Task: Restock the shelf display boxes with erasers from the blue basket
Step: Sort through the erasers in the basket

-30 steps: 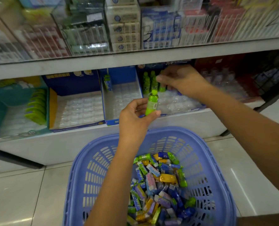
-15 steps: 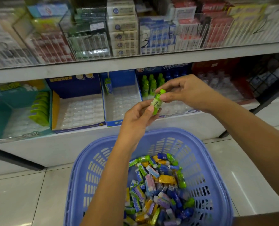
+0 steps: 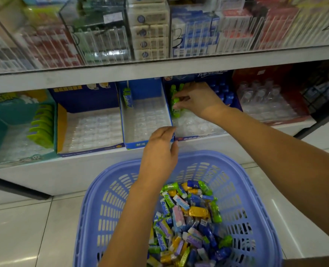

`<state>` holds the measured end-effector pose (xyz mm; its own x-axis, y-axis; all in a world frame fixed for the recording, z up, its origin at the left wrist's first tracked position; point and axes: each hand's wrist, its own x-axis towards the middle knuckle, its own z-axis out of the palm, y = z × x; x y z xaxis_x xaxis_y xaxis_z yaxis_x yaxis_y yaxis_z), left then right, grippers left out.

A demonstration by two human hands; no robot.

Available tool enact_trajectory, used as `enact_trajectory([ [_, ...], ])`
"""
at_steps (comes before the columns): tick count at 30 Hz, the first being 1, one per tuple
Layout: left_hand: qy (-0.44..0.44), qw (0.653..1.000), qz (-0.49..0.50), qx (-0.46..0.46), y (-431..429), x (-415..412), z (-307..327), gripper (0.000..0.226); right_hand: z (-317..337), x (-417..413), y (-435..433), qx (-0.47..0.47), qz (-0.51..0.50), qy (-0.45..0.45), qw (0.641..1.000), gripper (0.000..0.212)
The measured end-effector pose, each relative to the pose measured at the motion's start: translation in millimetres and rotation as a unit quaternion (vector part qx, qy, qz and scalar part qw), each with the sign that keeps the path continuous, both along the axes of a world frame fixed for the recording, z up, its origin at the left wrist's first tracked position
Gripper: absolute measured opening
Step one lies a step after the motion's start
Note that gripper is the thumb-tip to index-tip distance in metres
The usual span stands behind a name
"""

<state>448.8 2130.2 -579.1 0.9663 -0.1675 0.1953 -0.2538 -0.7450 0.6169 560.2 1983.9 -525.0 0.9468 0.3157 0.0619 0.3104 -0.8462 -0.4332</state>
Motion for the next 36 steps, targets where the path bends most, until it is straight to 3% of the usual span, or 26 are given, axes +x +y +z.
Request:
enact_trajectory([
  [9, 0.001, 1.000, -0.013, 0.008, 0.5, -0.7, 2.8, 0.044, 2.1, -3.9, 13.4, -0.083, -0.031, 0.052, 0.995, 0.044],
  [11, -0.027, 0.999, -0.002, -0.026, -0.4, -7.2, 5.7, 0.039, 6.4, -10.5, 15.7, -0.098, -0.040, 0.060, 0.993, 0.050],
  [14, -0.099, 0.991, 0.010, -0.094, -1.7, -19.9, 2.7, 0.021, 13.1, -42.2, 9.5, 0.006, -0.064, -0.029, 0.997, 0.045],
  [16, -0.039, 0.997, -0.013, -0.064, -3.1, -25.9, -10.8, 0.023, 9.4, -74.3, 3.1, 0.065, -0.047, -0.034, 0.996, 0.023],
  [19, 0.169, 0.978, -0.080, 0.088, -10.4, -38.7, -46.2, 0.023, -23.5, -119.3, -3.0, -0.050, -0.004, 0.135, 0.990, 0.012],
  [22, 0.316, 0.916, -0.179, 0.171, -19.3, -65.9, -88.7, 0.027, -80.3, -158.1, -8.3, -0.182, 0.053, 0.340, 0.921, 0.018],
  [24, 0.373, 0.883, -0.224, 0.174, -23.3, -89.6, -115.8, 0.039, -120.3, -179.0, -15.3, -0.250, 0.103, 0.401, 0.875, 0.004],
  [27, 0.397, 0.862, -0.257, 0.183, -23.7, -119.0, -146.4, 0.043, -163.0, -199.8, -22.4, -0.293, 0.120, 0.441, 0.840, 0.010],
  [29, 0.396, 0.855, -0.274, 0.195, -22.2, -127.7, -159.2, 0.040, -180.3, -206.2, -23.0, -0.321, 0.134, 0.453, 0.821, 0.025],
  [31, 0.395, 0.855, -0.274, 0.196, -22.0, -126.6, -165.1, 0.037, -193.1, -209.7, -23.1, -0.332, 0.136, 0.441, 0.822, 0.039],
  [36, 0.418, 0.874, -0.227, 0.096, -22.0, -119.9, -175.6, 0.034, -200.7, -202.0, -27.7, -0.288, 0.091, 0.454, 0.838, 0.046],
])
